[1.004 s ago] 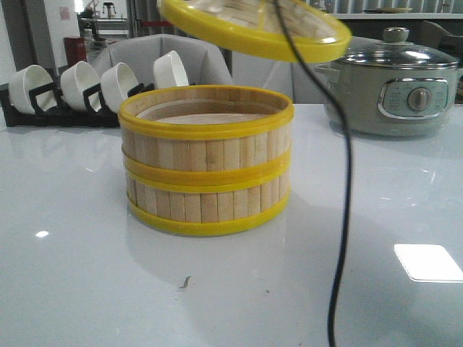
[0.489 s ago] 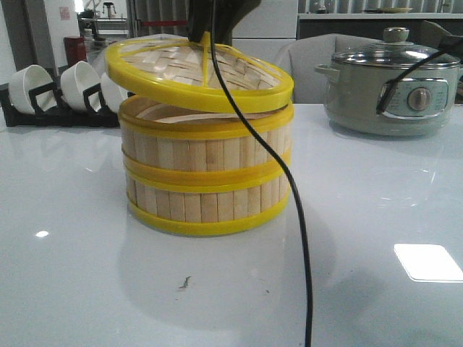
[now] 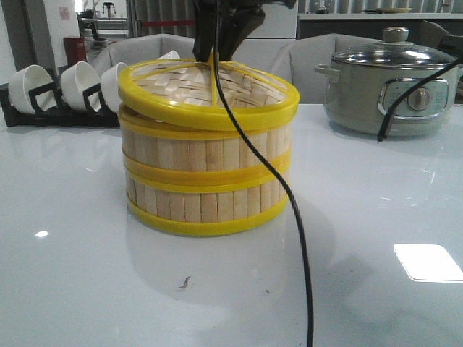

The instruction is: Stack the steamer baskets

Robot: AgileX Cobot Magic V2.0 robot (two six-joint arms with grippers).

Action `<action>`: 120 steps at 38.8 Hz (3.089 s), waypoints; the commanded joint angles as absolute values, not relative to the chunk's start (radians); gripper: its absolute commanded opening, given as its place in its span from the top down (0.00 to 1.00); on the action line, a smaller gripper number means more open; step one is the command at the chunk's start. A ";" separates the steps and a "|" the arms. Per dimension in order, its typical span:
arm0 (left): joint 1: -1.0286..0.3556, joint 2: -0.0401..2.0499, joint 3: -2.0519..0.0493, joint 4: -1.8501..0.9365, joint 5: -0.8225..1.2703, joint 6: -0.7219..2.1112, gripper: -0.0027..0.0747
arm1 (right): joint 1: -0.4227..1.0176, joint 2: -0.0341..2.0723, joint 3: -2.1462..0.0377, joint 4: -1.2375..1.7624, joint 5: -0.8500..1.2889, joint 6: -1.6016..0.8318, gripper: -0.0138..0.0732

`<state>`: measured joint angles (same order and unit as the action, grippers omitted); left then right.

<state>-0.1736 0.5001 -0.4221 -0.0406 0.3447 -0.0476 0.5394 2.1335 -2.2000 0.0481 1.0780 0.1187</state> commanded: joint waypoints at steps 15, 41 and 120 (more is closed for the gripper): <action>-0.173 0.502 -0.450 -0.050 0.253 -0.052 0.84 | 0.539 2.069 -2.235 0.042 1.018 0.118 0.79; -0.173 0.502 -0.450 -0.050 0.253 -0.052 0.84 | 0.547 2.071 -2.235 0.044 1.016 0.118 0.79; -0.173 0.502 -0.450 -0.050 0.253 -0.052 0.84 | 0.504 1.736 -2.049 -0.147 0.931 0.118 0.50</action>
<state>-0.1736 0.5001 -0.4221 -0.0406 0.3447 -0.0476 0.5290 1.8564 -2.0955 -0.1159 1.0121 0.1187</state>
